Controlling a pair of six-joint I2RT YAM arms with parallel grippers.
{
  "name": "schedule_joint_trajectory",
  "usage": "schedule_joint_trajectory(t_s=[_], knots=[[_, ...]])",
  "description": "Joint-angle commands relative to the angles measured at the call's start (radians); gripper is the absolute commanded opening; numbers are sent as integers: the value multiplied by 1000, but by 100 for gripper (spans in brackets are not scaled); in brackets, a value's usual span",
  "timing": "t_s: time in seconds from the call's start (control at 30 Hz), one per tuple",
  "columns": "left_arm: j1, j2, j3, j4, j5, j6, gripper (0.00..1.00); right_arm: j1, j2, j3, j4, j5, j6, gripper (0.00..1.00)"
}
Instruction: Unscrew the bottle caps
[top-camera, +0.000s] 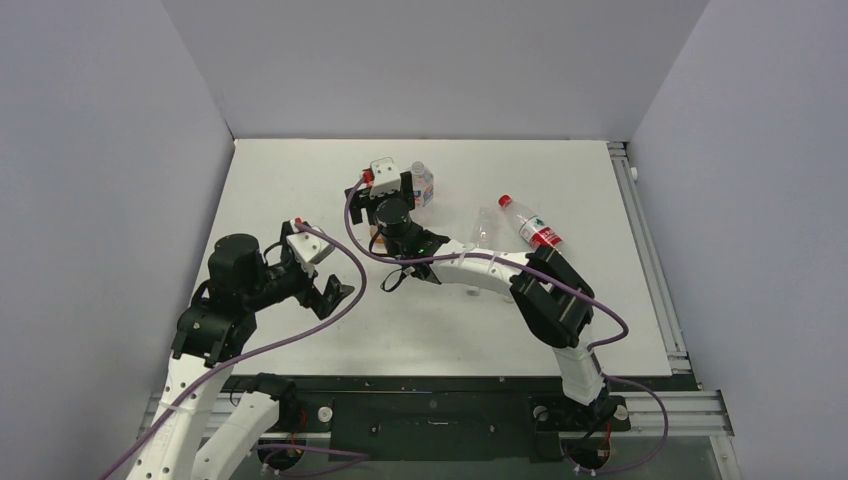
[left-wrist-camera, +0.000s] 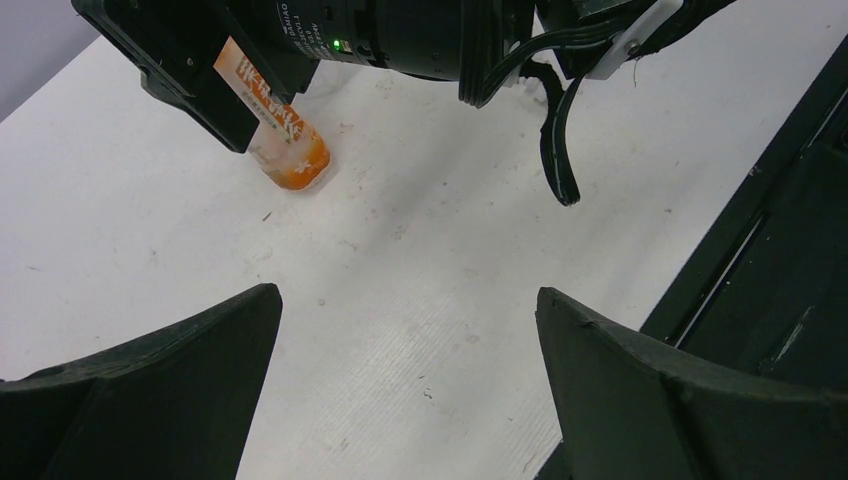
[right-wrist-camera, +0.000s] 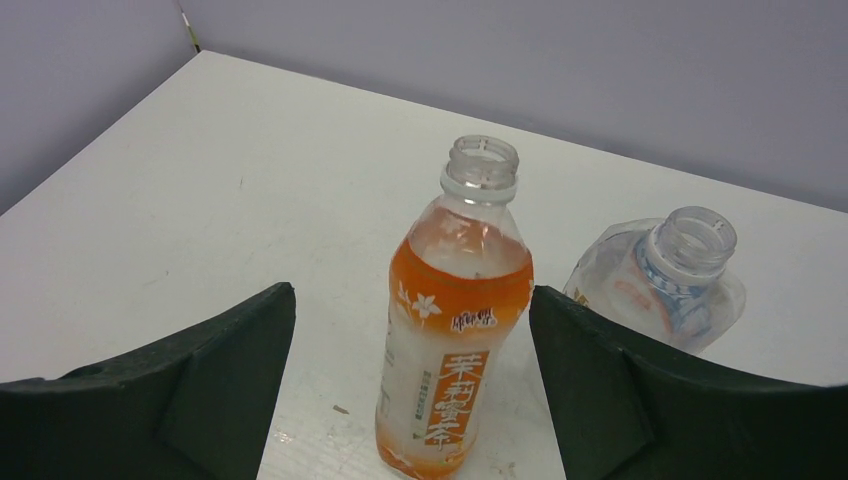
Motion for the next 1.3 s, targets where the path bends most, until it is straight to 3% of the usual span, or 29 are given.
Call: schedule_joint_trajectory(t_s=[0.0, 0.3, 0.43, 0.57, 0.87, 0.97, 1.17, 1.27], knots=[[6, 3, 41, 49, 25, -13, 97, -3, -77, 2, 11, -10, 13, 82], [5, 8, 27, 77, 3, -43, 97, -5, -106, -20, -7, -13, 26, 83], [6, 80, 9, 164, -161, -146, 96, -8, -207, -91, -12, -22, 83, 83], [20, 304, 94, 194, -327, -241, 97, -2, -369, -194, -39, -17, 131, 84], [37, 906, 506, 183, -354, -379, 96, -21, -736, -387, -260, 69, 259, 84], [35, 1155, 746, 134, -401, -402, 97, -58, -841, -454, -300, 62, 313, 84], [33, 1542, 1200, 15, -480, -446, 97, -90, -949, -517, -350, 74, 342, 84], [30, 1656, 1337, 4, -513, -469, 97, -98, -961, -512, -358, 76, 335, 84]])
